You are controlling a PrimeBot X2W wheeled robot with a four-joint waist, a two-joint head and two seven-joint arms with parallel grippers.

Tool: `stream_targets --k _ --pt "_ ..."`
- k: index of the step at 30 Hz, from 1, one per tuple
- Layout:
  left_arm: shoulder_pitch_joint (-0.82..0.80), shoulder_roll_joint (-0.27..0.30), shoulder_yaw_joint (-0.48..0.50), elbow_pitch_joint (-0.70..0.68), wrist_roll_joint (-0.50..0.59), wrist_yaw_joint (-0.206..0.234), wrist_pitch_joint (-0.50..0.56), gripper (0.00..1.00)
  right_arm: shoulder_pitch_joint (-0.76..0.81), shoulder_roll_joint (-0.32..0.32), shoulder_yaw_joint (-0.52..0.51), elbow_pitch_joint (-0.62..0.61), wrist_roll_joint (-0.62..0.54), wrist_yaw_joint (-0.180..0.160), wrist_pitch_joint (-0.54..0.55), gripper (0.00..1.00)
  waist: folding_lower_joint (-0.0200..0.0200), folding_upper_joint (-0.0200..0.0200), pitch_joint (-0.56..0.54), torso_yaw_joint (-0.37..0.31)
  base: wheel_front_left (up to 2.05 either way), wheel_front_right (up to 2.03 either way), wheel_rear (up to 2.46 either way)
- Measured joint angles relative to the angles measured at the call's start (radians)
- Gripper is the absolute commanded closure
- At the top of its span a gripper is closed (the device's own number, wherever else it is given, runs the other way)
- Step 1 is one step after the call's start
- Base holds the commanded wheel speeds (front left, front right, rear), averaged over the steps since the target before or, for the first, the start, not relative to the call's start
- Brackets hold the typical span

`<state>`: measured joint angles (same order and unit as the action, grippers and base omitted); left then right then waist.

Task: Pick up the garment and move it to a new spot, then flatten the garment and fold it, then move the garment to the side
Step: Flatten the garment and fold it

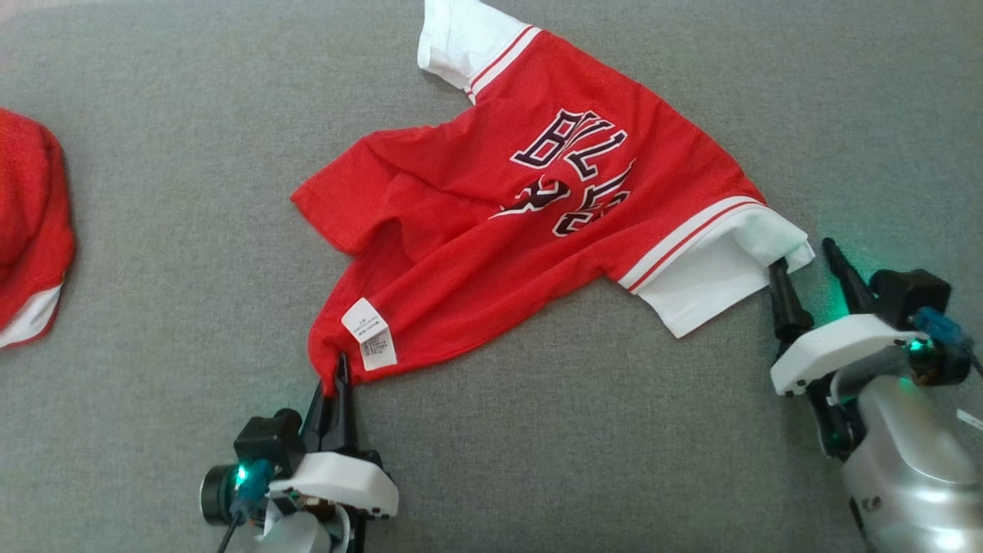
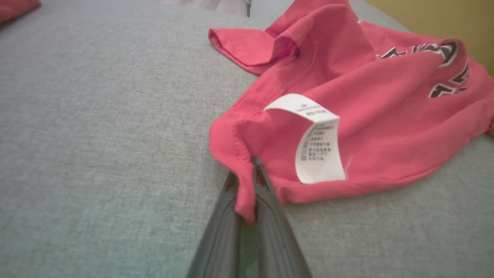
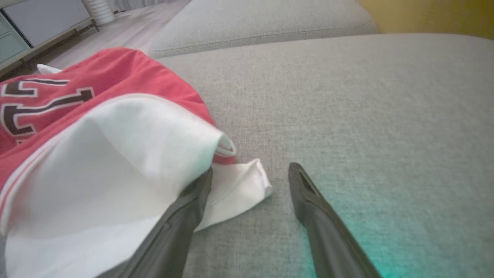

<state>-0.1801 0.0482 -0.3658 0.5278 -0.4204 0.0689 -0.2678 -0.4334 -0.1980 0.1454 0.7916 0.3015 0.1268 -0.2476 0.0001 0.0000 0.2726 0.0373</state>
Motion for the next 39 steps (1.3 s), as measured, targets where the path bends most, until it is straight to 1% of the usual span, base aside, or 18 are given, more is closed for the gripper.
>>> stream_targets --k 5,7,15,19,25,29,36,37,38,39 --pt "0.002 0.000 -0.020 -0.002 0.000 -0.009 0.004 1.00 0.065 -0.008 -0.046 -0.166 0.005 0.000 0.000 0.00 0.0000 0.0000 -0.009 -0.002 0.00 0.00 0.00" --pt "0.006 -0.001 -0.024 -0.002 0.000 -0.017 0.004 1.00 0.098 -0.008 -0.060 -0.205 0.004 0.000 0.000 0.00 0.0000 0.0000 -0.015 -0.002 0.00 0.00 0.00" --pt "0.021 -0.001 -0.047 -0.003 0.000 -0.026 0.004 1.00 0.173 -0.010 -0.067 -0.238 -0.012 0.000 0.000 0.00 -0.0001 0.0000 -0.021 0.017 0.00 0.00 0.00" --pt "0.022 -0.001 -0.047 -0.004 0.000 -0.026 0.004 1.00 0.175 -0.012 -0.068 -0.233 -0.013 0.000 0.000 0.00 -0.0001 0.0000 -0.022 0.031 0.00 0.00 0.00" --pt "0.022 -0.001 -0.046 -0.004 0.002 -0.026 0.007 1.00 0.150 -0.012 -0.084 -0.134 -0.052 0.000 0.000 0.00 -0.0001 0.0000 -0.018 0.046 0.00 0.00 0.00" --pt "0.022 -0.001 -0.045 -0.009 0.009 -0.026 0.007 1.00 0.109 -0.012 -0.094 -0.103 -0.064 0.000 0.000 0.00 0.0000 0.0000 -0.012 0.052 0.00 0.00 0.00" --pt "0.021 -0.001 -0.046 -0.015 0.009 -0.025 0.007 1.00 0.062 -0.007 -0.098 -0.026 -0.049 0.000 -0.010 0.00 -0.0001 0.0000 0.001 0.057 0.00 0.00 0.00" --pt "0.021 -0.001 -0.046 -0.016 0.009 -0.025 0.007 1.00 0.054 -0.007 -0.092 -0.016 -0.041 0.000 -0.011 0.20 -0.0001 0.0000 0.003 0.057 0.00 0.00 0.00" --pt "0.021 -0.001 -0.046 -0.017 0.009 -0.025 0.007 1.00 0.046 -0.007 -0.088 -0.011 -0.033 0.000 -0.012 0.53 -0.0001 0.0000 0.005 0.057 0.00 0.00 0.00" --pt "0.021 -0.001 -0.046 -0.017 0.009 -0.025 0.007 1.00 0.037 -0.007 -0.081 -0.005 -0.025 0.000 -0.012 0.90 -0.0001 0.0000 0.007 0.057 0.00 0.00 0.00"
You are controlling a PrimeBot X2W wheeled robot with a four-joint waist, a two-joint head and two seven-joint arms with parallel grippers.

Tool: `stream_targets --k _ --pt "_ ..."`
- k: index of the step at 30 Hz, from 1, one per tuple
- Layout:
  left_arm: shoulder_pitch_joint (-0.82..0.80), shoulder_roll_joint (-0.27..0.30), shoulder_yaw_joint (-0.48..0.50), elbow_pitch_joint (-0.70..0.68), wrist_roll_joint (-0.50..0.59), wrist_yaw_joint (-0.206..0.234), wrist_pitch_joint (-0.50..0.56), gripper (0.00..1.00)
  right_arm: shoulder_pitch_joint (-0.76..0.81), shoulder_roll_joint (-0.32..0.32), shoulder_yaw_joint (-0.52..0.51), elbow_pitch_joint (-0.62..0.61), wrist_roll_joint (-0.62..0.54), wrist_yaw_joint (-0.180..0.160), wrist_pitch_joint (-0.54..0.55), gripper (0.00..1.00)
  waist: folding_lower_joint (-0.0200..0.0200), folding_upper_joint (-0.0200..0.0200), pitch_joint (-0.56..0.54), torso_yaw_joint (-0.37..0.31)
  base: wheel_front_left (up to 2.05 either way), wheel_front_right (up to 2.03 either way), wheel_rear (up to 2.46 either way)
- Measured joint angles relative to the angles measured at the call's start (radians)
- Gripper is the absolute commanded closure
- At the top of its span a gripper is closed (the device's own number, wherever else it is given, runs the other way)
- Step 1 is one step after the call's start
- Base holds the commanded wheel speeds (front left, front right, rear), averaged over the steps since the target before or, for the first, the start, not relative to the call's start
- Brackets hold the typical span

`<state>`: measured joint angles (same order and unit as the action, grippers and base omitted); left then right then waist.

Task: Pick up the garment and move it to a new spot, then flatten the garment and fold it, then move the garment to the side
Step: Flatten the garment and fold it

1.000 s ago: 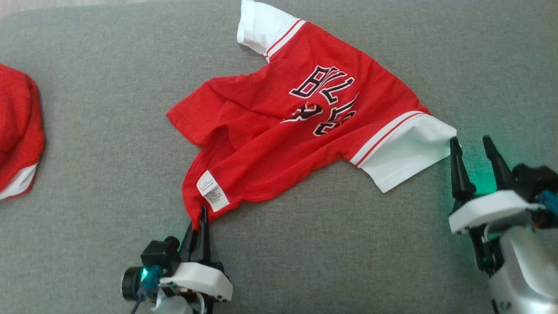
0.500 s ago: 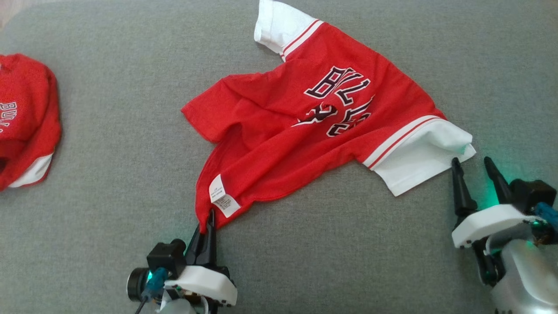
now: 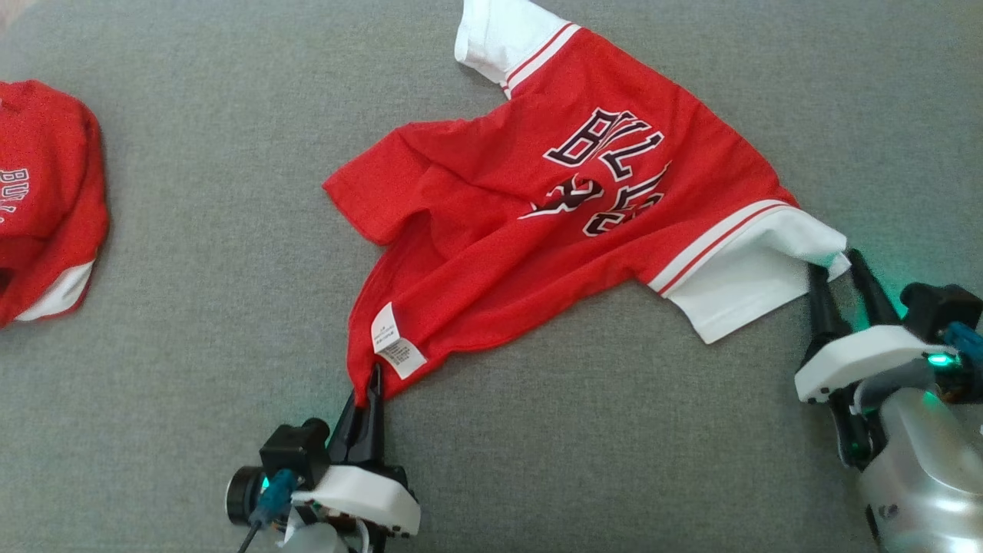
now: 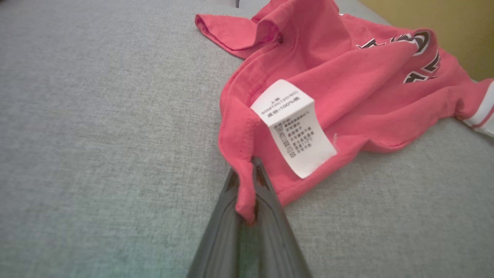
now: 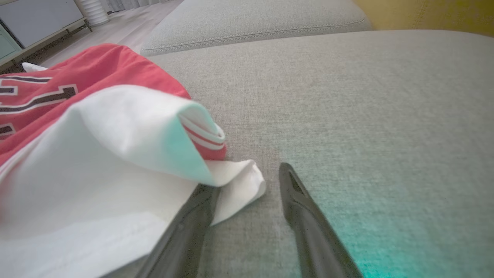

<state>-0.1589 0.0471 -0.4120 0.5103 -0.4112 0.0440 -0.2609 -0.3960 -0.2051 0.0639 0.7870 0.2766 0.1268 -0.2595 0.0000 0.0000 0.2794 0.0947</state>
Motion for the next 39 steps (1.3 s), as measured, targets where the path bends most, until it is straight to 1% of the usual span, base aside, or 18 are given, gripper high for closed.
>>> stream_targets --k 1,6,9,11,14,17,18,20,21,24,26,29,31,33,37,39 --pt "0.000 0.000 0.000 0.000 0.000 0.000 0.000 1.00 -0.007 -0.001 0.006 0.005 0.008 0.000 0.000 1.00 0.0000 0.0000 0.002 0.000 0.00 0.00 0.00" --pt "-0.003 0.000 0.004 0.000 0.009 0.000 -0.002 1.00 -0.024 -0.006 0.041 0.021 0.060 0.000 0.000 1.00 0.0000 0.0000 0.005 -0.003 0.00 0.00 0.00" --pt "-0.002 -0.001 0.021 -0.002 0.010 0.000 0.001 1.00 -0.015 -0.006 0.043 -0.007 0.096 0.000 0.002 1.00 0.0001 0.0000 -0.008 -0.008 0.00 0.00 0.00" --pt "-0.001 -0.001 0.038 -0.013 0.016 -0.002 0.002 1.00 0.007 -0.006 0.043 -0.063 0.130 0.000 0.002 1.00 0.0001 0.0000 -0.022 -0.014 0.00 0.00 0.00" --pt "-0.002 -0.001 0.072 -0.061 0.037 -0.016 0.002 1.00 0.050 -0.006 0.049 -0.179 0.210 0.000 0.002 1.00 0.0001 0.0000 -0.053 -0.026 0.00 0.00 0.00" --pt "-0.013 -0.001 0.112 -0.117 0.067 -0.046 0.004 1.00 0.080 -0.007 0.078 -0.313 0.320 0.000 0.003 1.00 0.0000 0.0000 -0.092 -0.041 0.00 0.00 0.00" --pt "-0.037 0.001 0.142 -0.151 0.085 -0.071 0.004 1.00 0.081 -0.021 0.105 -0.393 0.402 0.000 0.003 1.00 0.0000 0.0000 -0.121 -0.054 0.00 0.00 0.00" --pt "-0.074 0.012 0.163 -0.180 0.103 -0.094 0.004 1.00 0.078 -0.042 0.126 -0.472 0.489 0.000 0.003 1.00 0.0000 0.0000 -0.152 -0.067 0.00 0.00 0.00" --pt "-0.074 0.012 0.163 -0.180 0.103 -0.094 0.004 1.00 0.078 -0.042 0.126 -0.472 0.489 0.000 0.003 1.00 0.0000 0.0000 -0.152 -0.067 0.00 0.00 0.00" --pt "-0.146 0.044 0.188 -0.215 0.104 -0.125 0.004 1.00 0.063 -0.069 0.124 -0.564 0.608 0.000 0.009 1.00 0.0000 0.0000 -0.201 -0.089 0.00 0.00 0.00" --pt "-0.200 0.076 0.194 -0.241 0.101 -0.137 0.008 1.00 0.032 -0.087 0.110 -0.624 0.653 0.000 0.022 1.00 -0.0001 0.0000 -0.232 -0.105 0.00 0.00 0.00" --pt "-0.289 0.123 0.209 -0.314 0.081 -0.150 0.067 1.00 -0.049 -0.095 0.065 -0.710 0.708 0.000 0.054 1.00 -0.0001 0.0000 -0.271 -0.130 0.00 0.00 0.00" --pt "-0.360 0.139 0.217 -0.377 0.053 -0.151 0.123 1.00 -0.109 -0.101 0.031 -0.759 0.724 0.000 0.079 1.00 -0.0001 0.0000 -0.290 -0.145 0.00 0.00 0.00" --pt "-0.433 0.157 0.217 -0.437 0.048 -0.156 0.182 1.00 -0.168 -0.103 -0.008 -0.790 0.733 0.000 0.115 1.00 -0.0001 0.0000 -0.305 -0.155 0.00 0.00 0.00" --pt "-0.544 0.169 0.224 -0.513 0.009 -0.157 0.311 1.00 -0.276 -0.101 -0.084 -0.797 0.725 0.000 0.202 1.00 -0.0003 0.0000 -0.309 -0.155 0.00 0.00 0.00" --pt "-0.573 0.170 0.224 -0.517 0.005 -0.135 0.370 1.00 -0.329 -0.095 -0.104 -0.776 0.699 0.000 0.250 1.00 -0.0001 0.0000 -0.297 -0.151 0.00 0.00 0.00"
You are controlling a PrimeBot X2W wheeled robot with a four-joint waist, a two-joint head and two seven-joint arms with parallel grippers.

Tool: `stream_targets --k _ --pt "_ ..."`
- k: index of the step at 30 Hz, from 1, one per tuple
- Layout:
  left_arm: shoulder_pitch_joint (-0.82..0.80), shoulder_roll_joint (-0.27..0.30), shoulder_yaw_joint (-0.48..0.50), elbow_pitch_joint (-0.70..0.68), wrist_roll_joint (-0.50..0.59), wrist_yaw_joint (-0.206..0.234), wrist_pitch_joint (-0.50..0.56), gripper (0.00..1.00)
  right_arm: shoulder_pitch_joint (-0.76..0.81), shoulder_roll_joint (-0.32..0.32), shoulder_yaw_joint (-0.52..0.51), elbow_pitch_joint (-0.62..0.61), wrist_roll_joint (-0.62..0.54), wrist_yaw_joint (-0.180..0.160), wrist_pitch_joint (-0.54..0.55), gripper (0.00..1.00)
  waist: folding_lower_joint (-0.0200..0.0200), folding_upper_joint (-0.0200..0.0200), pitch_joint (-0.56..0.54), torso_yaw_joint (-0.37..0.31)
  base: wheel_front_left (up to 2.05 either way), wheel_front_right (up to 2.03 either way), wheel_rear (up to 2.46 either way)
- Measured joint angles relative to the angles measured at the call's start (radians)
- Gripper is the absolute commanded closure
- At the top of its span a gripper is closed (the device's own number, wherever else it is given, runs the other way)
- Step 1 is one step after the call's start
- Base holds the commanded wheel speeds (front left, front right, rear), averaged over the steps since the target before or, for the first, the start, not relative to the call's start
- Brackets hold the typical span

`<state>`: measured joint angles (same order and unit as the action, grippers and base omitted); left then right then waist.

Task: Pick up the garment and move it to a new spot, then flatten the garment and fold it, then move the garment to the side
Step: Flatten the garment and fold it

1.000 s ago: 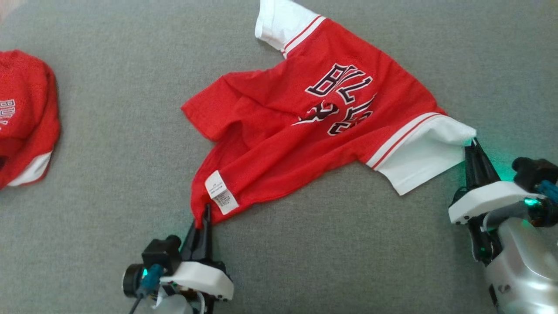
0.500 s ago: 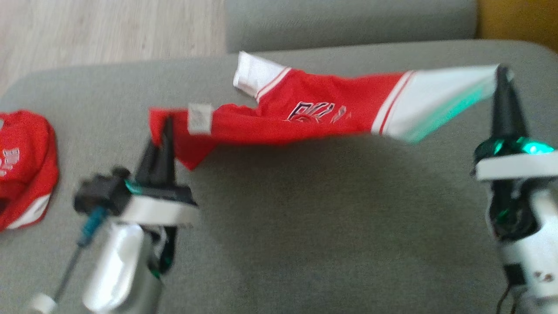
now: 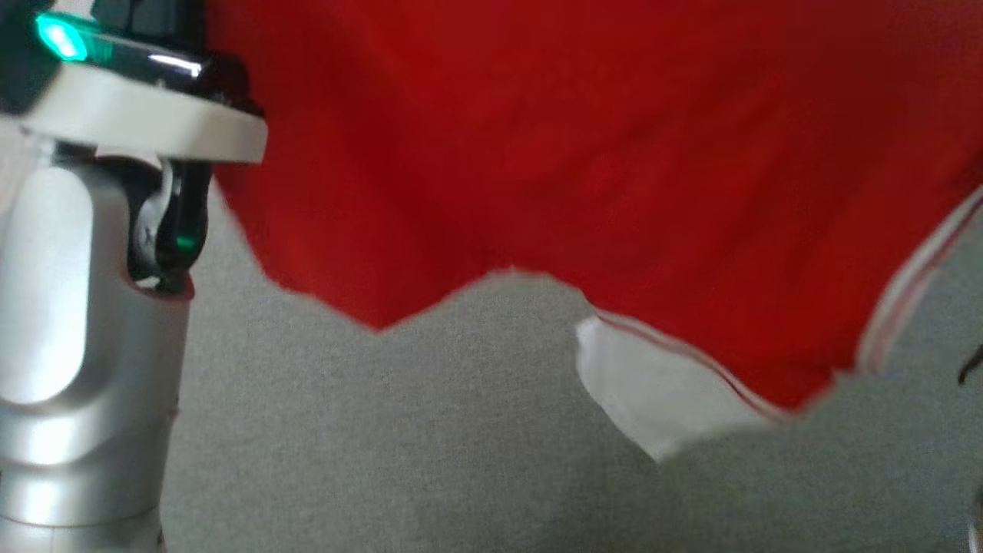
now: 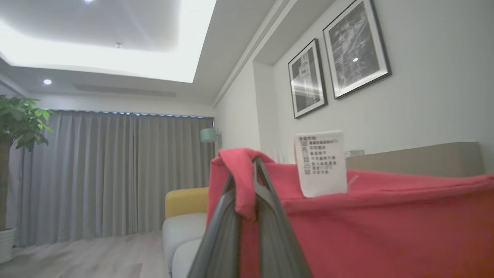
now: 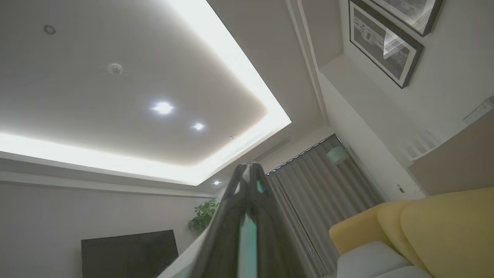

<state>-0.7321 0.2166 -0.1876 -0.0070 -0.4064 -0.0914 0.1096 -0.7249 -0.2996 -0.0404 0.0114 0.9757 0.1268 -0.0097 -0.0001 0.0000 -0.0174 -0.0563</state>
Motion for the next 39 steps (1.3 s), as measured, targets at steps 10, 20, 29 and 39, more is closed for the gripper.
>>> stream_targets --k 10,20,29,39 --pt "-0.082 -0.024 0.019 0.162 0.007 0.093 0.077 1.00 -0.260 0.061 -0.025 0.290 -0.212 0.000 0.016 1.00 0.0004 0.0000 0.158 -0.004 0.00 0.00 0.00" --pt "-0.376 -0.100 0.045 0.391 0.024 0.106 -0.183 1.00 -0.572 0.032 -0.016 0.475 -0.243 0.000 -0.181 1.00 0.0002 0.0000 0.267 -0.048 0.00 0.00 0.00" --pt "0.079 -0.144 0.114 0.561 -0.075 0.111 -0.303 1.00 -0.053 0.041 0.108 0.430 -0.075 0.000 -0.139 1.00 0.0001 0.0000 0.245 -0.108 0.00 0.00 0.00" --pt "0.471 -0.189 0.157 0.679 -0.140 0.099 -0.367 1.00 0.563 0.098 0.200 0.297 0.053 0.000 -0.125 1.00 -0.0002 0.0000 0.206 -0.158 0.00 0.00 0.00"
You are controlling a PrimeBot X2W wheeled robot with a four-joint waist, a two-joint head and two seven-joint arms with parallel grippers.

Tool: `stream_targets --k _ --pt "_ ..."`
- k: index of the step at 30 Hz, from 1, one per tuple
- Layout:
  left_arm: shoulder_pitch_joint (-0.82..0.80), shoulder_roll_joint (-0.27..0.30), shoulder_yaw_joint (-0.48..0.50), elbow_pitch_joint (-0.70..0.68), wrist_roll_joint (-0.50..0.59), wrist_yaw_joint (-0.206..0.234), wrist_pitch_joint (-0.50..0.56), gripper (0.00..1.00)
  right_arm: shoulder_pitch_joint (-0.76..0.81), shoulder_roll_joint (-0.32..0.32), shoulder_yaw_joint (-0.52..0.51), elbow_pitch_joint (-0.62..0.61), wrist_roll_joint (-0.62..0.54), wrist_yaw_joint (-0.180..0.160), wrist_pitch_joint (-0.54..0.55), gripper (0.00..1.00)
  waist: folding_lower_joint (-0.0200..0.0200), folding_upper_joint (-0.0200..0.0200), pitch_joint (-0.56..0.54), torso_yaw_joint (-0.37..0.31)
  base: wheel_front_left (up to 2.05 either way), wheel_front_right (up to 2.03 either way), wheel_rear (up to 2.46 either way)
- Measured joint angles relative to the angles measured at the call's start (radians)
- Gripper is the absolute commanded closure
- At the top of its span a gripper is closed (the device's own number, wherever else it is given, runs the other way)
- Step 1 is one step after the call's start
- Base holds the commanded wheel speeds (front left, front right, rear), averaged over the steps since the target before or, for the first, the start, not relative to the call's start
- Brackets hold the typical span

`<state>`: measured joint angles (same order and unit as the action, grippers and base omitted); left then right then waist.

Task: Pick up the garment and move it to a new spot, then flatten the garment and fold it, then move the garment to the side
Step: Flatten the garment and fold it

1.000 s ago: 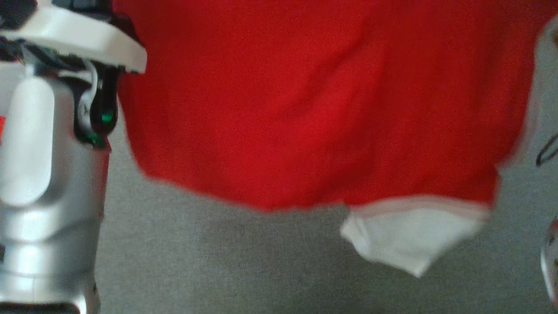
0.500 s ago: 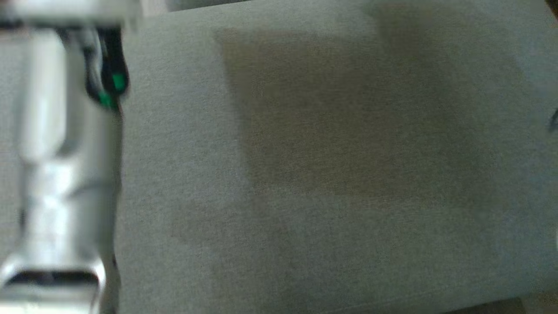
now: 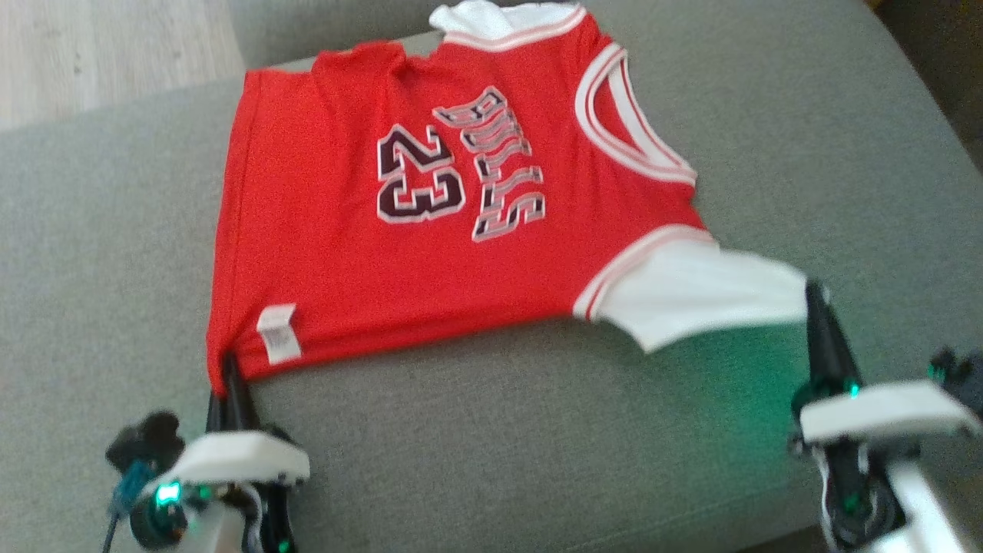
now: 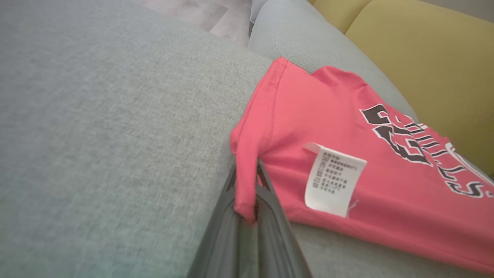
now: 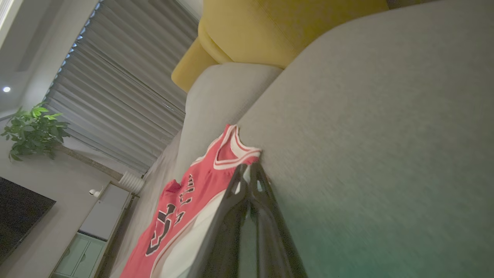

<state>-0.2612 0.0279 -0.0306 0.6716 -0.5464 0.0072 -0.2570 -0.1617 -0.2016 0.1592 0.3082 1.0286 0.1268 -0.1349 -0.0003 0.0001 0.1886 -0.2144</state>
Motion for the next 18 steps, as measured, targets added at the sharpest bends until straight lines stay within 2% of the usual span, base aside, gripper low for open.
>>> stream_targets --k 4,9,18 --pt "0.098 0.005 -0.026 -0.041 -0.065 -0.009 0.000 1.00 0.121 0.002 0.026 -0.033 0.007 0.000 0.000 1.00 0.0000 0.0000 -0.042 -0.008 0.00 0.00 0.00" --pt "0.249 0.007 -0.098 -0.092 -0.088 -0.007 -0.001 1.00 0.234 0.002 0.015 -0.049 0.011 0.000 0.000 1.00 0.0000 0.0000 -0.105 -0.001 0.00 0.00 0.00" --pt "0.409 0.010 -0.147 -0.212 -0.110 0.002 0.001 1.00 0.402 0.013 -0.047 -0.115 0.022 0.000 0.032 1.00 0.0001 0.0000 -0.168 0.058 0.00 0.00 0.00"
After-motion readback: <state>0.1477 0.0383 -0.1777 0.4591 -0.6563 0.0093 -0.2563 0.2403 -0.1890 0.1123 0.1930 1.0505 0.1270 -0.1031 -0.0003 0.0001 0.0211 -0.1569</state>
